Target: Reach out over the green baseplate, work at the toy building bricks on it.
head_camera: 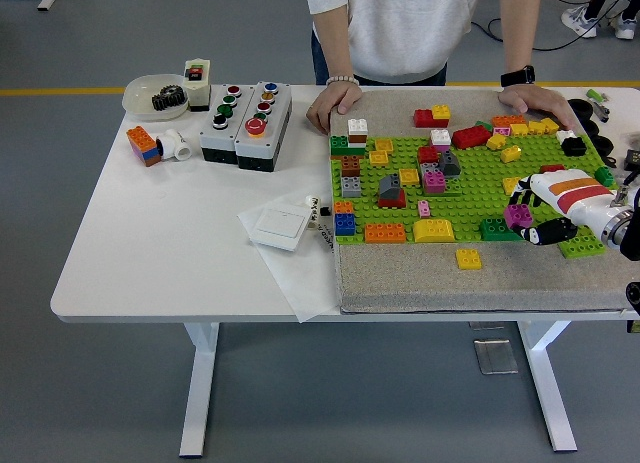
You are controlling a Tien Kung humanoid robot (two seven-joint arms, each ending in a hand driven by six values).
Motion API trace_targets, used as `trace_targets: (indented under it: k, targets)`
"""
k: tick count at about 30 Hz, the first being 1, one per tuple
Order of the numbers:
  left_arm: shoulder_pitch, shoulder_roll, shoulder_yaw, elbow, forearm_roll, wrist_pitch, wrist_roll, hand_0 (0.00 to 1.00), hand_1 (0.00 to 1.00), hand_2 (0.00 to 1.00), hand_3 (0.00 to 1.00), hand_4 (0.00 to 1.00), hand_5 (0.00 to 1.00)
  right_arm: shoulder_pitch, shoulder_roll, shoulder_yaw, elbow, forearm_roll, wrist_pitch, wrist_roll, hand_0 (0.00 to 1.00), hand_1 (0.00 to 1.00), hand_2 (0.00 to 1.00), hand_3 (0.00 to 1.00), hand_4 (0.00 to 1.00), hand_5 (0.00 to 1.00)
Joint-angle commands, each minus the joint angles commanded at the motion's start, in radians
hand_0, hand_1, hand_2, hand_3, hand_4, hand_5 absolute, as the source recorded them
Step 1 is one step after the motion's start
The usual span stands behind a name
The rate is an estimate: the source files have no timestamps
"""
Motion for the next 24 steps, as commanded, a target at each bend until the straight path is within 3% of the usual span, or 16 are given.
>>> trace_targets:
  k: [24]
  targets:
    - [-0.006,-0.002,-0.006,-0.001,0.012,0.002,0.005,0.864,0.888,0.884,0.746,0.737,0.654,0.037,0.020,-0.048,-0.097,0.006,-0.032,0.019,0.509,0.497,0.519,0.510,0.696,0.146]
